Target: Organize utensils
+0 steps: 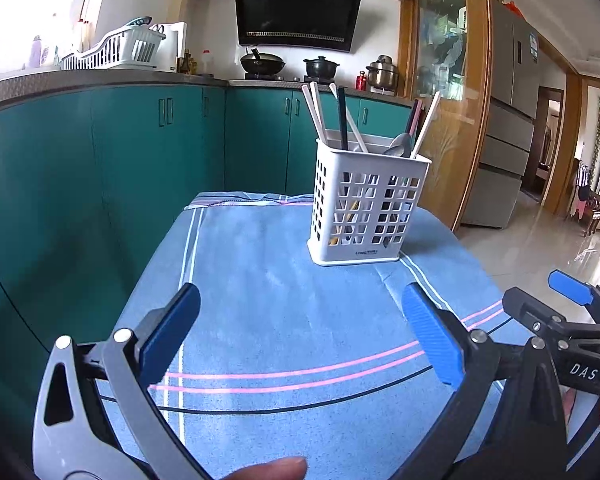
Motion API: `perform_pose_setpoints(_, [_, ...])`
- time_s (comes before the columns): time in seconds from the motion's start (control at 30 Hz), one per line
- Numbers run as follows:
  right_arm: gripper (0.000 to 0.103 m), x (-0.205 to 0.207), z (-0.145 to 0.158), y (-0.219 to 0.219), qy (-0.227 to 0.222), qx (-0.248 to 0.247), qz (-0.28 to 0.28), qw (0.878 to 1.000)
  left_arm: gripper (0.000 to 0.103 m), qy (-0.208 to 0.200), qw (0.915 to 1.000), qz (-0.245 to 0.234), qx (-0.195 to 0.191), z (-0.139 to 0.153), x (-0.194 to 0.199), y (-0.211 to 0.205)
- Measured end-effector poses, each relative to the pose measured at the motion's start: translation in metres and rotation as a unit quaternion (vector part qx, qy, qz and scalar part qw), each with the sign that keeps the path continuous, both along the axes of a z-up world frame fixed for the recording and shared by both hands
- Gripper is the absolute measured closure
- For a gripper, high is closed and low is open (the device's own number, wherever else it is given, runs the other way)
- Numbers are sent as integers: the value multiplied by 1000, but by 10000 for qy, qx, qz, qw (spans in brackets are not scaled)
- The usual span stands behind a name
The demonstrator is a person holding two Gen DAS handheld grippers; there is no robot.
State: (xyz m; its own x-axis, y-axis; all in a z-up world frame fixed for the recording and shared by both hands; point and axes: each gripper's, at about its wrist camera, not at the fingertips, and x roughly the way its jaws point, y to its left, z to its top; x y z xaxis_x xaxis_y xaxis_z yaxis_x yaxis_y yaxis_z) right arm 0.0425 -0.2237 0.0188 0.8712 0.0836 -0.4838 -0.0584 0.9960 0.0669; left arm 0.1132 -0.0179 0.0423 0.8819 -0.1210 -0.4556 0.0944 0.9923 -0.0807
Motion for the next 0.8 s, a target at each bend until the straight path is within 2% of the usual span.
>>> perform_pose_setpoints(0.8, [3, 3, -5, 1, 35, -59, -7, 10000, 3, 58, 10000, -30, 28, -3, 1, -1])
